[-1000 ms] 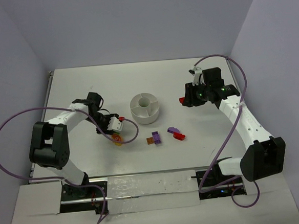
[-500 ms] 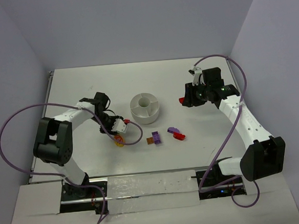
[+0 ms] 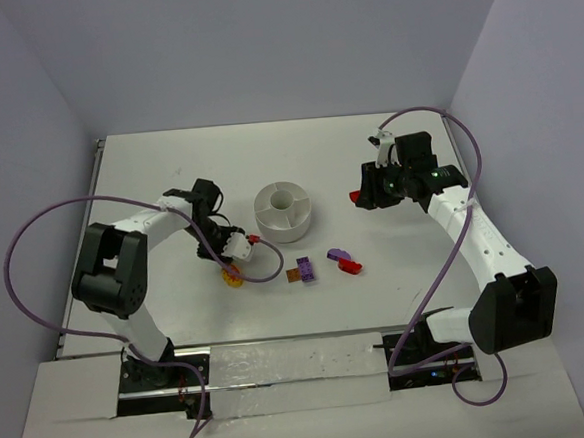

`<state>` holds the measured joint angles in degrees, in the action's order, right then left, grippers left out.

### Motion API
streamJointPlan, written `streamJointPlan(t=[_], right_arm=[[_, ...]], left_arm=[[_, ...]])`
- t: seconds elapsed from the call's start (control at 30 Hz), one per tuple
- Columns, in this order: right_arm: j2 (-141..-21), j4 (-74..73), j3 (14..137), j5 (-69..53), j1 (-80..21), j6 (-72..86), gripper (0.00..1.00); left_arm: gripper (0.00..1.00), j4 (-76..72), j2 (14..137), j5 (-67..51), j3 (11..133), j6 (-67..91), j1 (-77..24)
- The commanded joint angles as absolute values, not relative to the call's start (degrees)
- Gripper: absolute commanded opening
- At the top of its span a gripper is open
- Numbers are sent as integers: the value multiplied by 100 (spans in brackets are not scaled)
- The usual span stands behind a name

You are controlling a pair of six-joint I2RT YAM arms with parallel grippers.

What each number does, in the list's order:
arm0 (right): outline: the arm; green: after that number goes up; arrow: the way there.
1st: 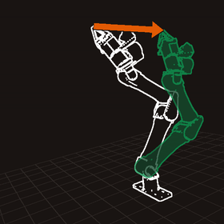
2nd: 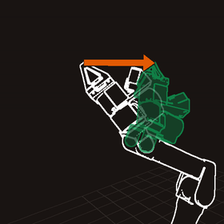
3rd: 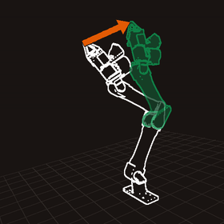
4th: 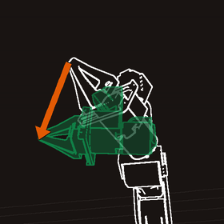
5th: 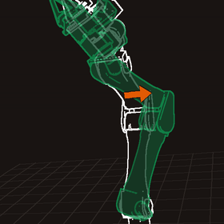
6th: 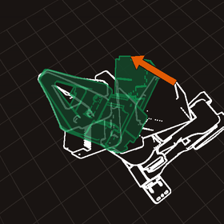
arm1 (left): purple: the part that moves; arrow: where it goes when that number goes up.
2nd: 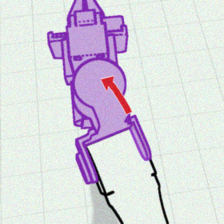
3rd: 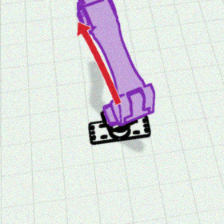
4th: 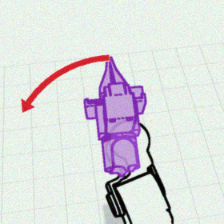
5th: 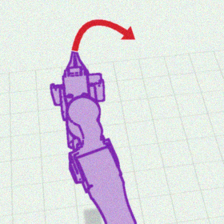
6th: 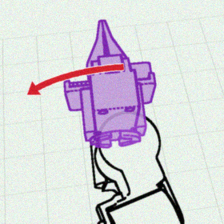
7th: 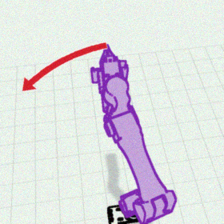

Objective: Sort the legos into containers by color

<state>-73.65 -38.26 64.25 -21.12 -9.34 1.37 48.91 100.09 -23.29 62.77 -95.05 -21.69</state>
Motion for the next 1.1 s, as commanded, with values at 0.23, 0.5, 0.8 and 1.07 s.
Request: streamJointPlan(t=[0.23,0.5,0.8,1.07], right_arm=[[-7407,-3777,6570,-2180,-896,62,0],[-7354,-3806,6592,-2133,-896,64,0],[-7275,-3771,6578,-2145,-896,67,0],[-7378,-3788,6636,-2175,-901,62,0]], left_arm=[[50,4988,10316,-1537,6377,-8894,-2715],[31,5366,10457,-1310,6973,-8376,-2992],[0,5638,9414,-2891,8063,-7068,-2908],[0,4074,8885,-4501,8582,-4037,-2658]])
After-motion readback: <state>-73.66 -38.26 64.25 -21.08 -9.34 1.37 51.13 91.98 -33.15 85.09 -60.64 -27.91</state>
